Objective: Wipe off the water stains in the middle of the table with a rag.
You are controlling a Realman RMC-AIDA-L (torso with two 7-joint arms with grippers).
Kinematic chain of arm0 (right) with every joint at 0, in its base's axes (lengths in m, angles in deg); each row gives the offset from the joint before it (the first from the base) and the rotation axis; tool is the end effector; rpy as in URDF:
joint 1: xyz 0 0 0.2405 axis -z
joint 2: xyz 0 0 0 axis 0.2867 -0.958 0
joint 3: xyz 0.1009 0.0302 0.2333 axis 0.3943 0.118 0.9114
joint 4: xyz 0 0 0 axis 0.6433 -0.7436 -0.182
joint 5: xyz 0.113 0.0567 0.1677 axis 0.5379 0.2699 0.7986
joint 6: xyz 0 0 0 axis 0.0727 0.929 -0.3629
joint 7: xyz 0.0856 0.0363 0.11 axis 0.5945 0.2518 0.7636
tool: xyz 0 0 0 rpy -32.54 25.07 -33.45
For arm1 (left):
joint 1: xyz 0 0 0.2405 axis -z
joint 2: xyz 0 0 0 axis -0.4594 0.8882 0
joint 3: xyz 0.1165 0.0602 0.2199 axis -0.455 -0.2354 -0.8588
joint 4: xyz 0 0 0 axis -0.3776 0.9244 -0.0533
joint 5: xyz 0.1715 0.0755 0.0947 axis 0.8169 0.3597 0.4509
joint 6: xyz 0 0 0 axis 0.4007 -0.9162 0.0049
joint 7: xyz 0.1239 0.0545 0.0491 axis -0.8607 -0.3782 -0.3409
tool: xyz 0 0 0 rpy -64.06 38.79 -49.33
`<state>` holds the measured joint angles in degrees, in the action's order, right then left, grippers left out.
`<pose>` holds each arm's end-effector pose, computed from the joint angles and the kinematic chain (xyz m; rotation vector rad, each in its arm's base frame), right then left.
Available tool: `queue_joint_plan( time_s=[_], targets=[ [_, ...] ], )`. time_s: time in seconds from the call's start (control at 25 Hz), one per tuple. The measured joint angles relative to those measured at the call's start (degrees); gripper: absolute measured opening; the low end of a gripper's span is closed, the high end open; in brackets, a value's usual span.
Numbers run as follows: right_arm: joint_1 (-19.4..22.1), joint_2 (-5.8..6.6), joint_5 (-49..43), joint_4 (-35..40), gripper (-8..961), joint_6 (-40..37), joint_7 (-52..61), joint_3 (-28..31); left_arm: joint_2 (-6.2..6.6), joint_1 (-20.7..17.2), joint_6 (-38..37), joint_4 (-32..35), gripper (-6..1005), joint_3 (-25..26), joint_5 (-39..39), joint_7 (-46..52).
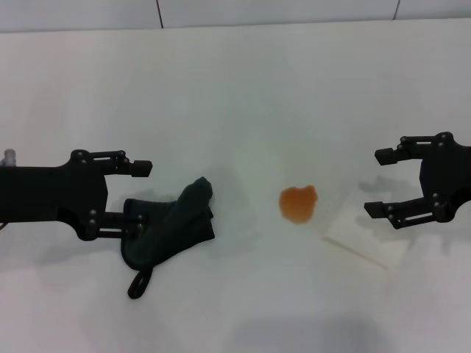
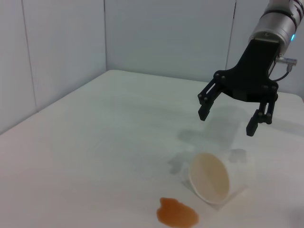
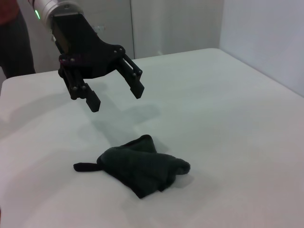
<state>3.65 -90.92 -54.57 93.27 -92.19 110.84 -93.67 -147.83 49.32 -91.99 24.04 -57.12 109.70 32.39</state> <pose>0.2272 0.2978 0.0518 -2.8169 0.2807 0.2645 -0.2580 0.2987 0.0357 -2.9073 -0.3192 -0.5008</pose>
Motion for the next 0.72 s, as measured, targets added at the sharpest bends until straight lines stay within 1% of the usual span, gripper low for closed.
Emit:
queue_joint_plan(
  time_s=[0.72],
  targets=[
    [-0.1, 0.0, 0.0, -0.4, 843, 0.3, 0.0, 0.0, -0.05, 0.4, -0.1, 0.0, 768, -0.1, 0.3, 0.1]
  ],
)
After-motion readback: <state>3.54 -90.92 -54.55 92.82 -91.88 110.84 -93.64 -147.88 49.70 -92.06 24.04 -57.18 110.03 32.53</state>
